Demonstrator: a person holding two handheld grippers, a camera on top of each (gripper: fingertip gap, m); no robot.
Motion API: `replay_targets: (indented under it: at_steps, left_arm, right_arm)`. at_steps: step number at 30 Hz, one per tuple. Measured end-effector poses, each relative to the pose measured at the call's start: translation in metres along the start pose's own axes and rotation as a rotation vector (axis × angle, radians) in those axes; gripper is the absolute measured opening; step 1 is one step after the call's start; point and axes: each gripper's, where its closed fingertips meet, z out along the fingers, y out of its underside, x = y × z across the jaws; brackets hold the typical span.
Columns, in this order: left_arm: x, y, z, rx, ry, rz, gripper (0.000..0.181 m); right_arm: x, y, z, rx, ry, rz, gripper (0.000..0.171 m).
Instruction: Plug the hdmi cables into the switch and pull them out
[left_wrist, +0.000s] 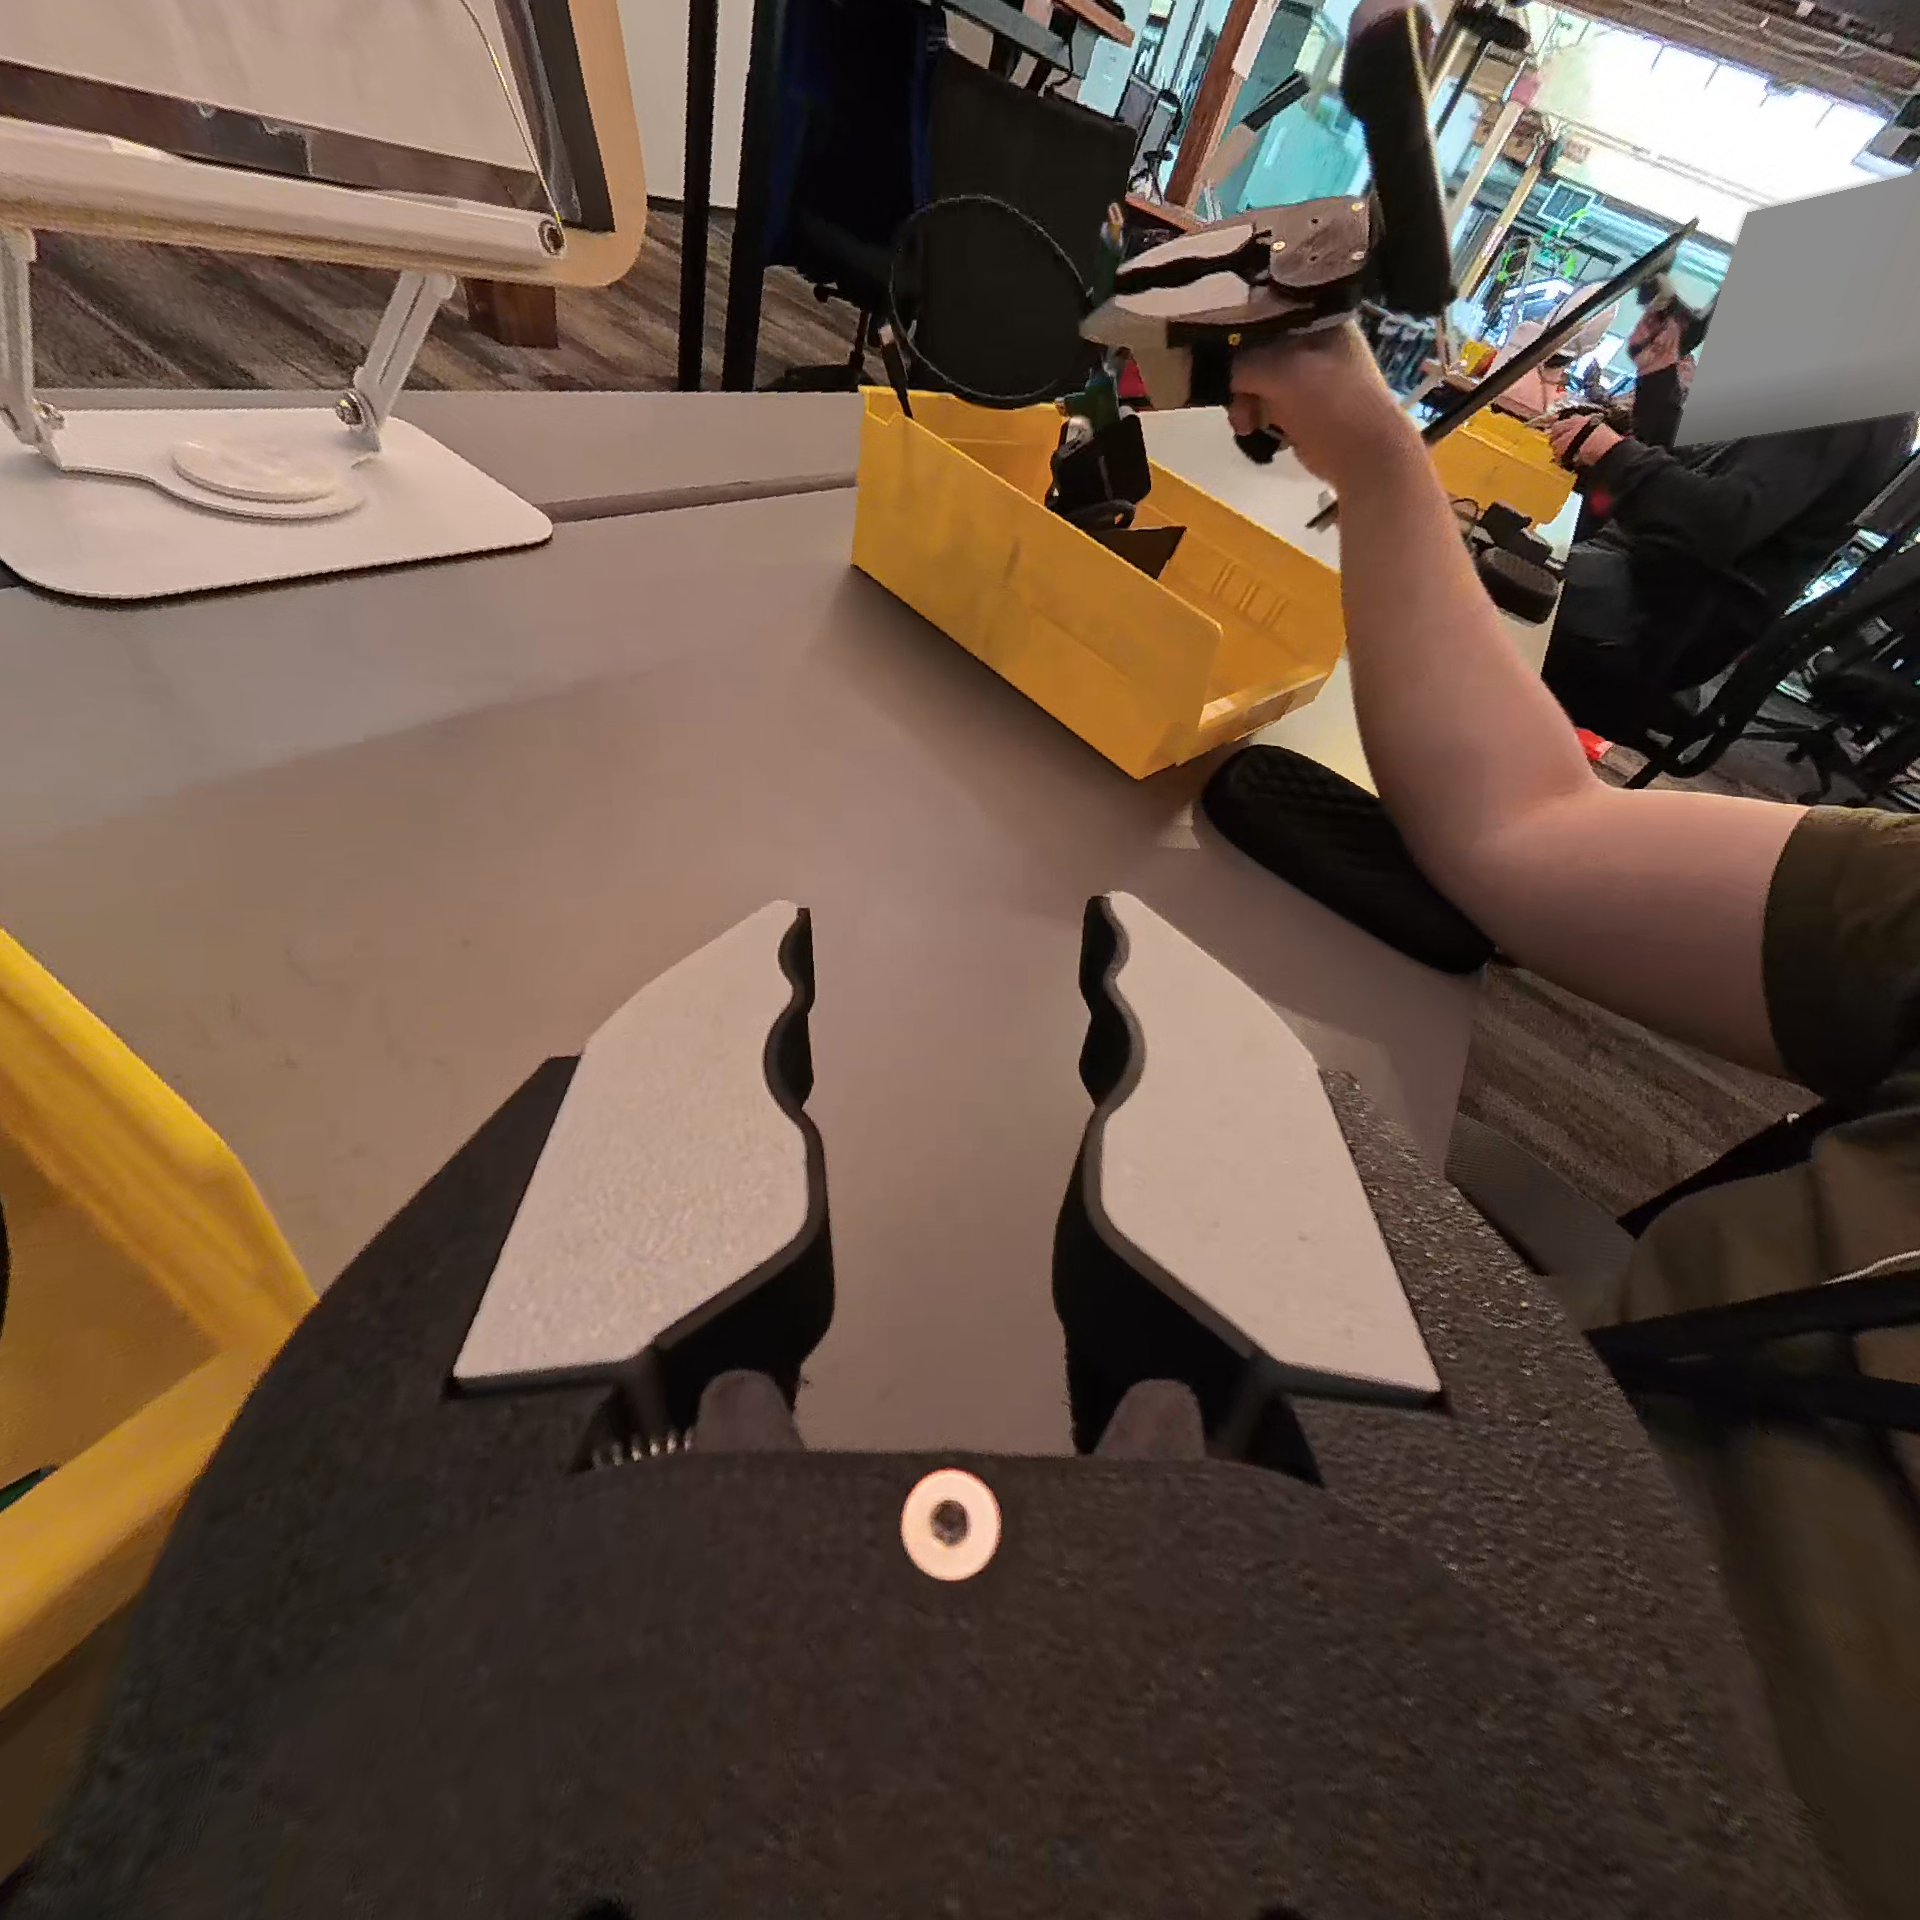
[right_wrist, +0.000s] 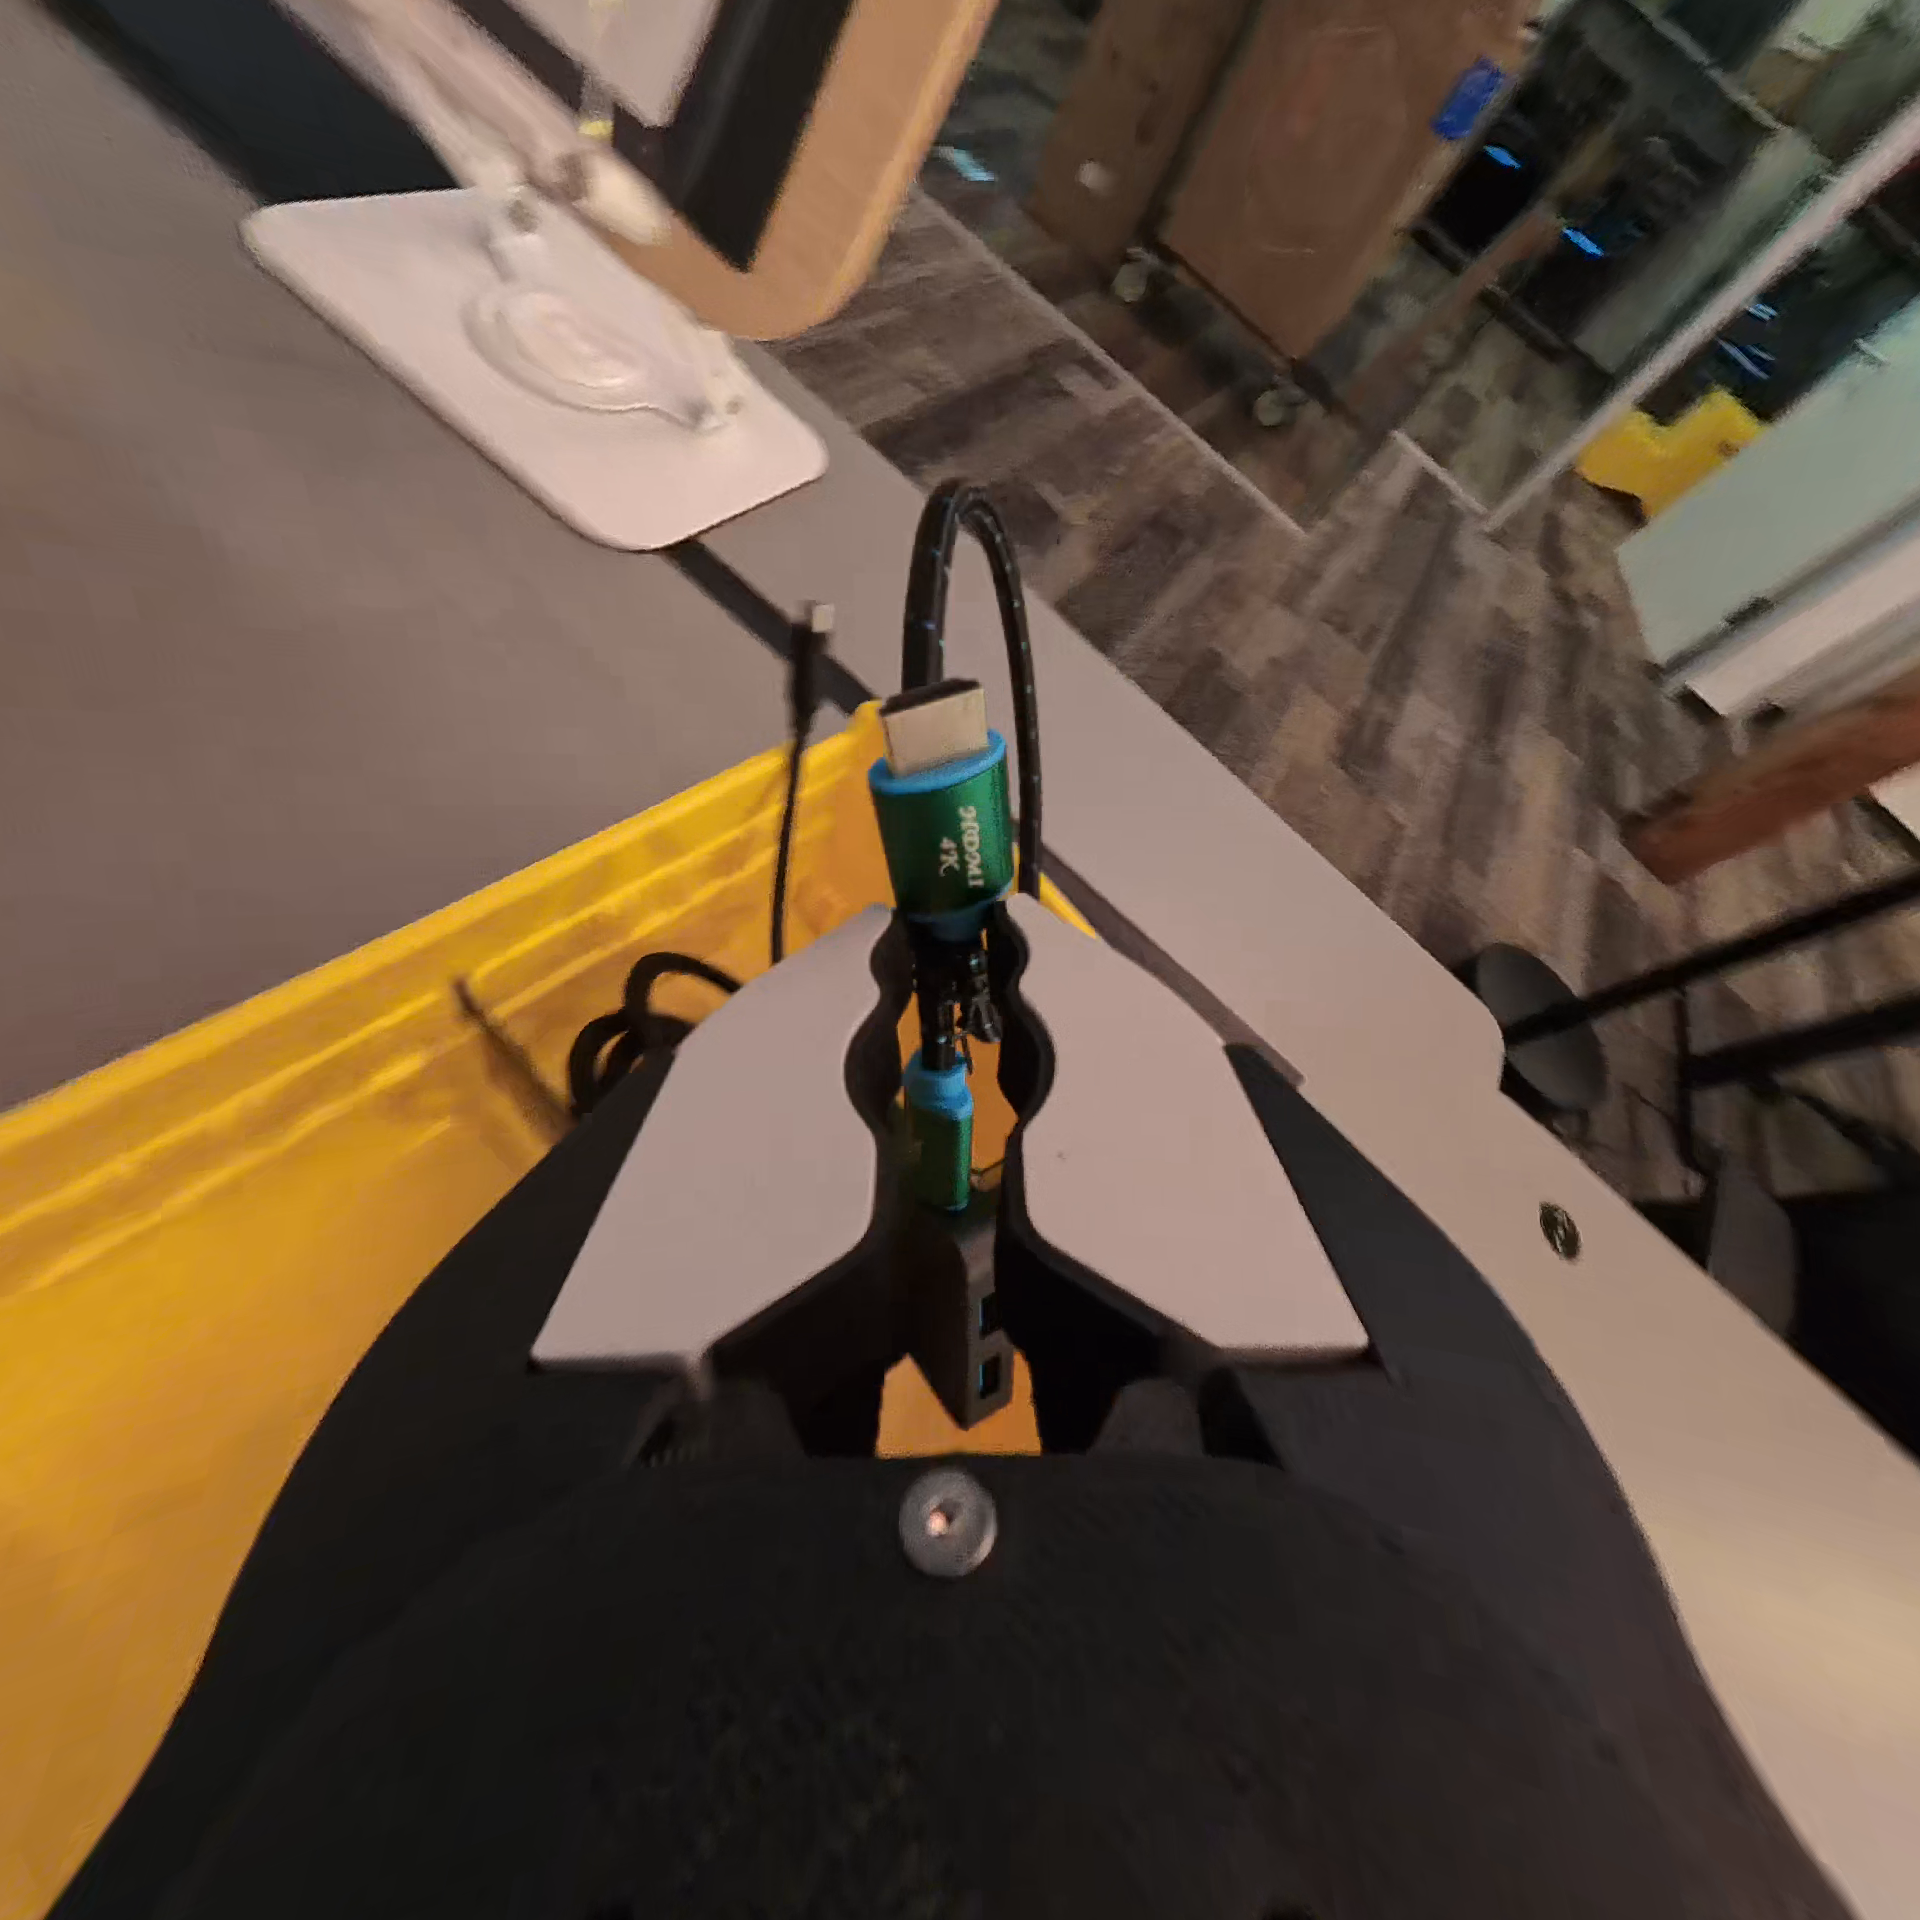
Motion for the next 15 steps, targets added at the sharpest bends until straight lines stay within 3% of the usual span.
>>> replay_targets:
  at_steps: [5,15]
  left_arm:
    - [-0.001,0.004,-0.001,-0.011,0.009,-0.009,0.049]
    - [0.012,0.007,0.002,-0.05,0.037,0.024,0.049]
  right_arm:
    - [-0.017,0.014,-0.02,-0.113,-0.126,-0.066,0.015]
    - [-0.065,0.034,0.038,-0.301,-0.295,-0.094,0.018]
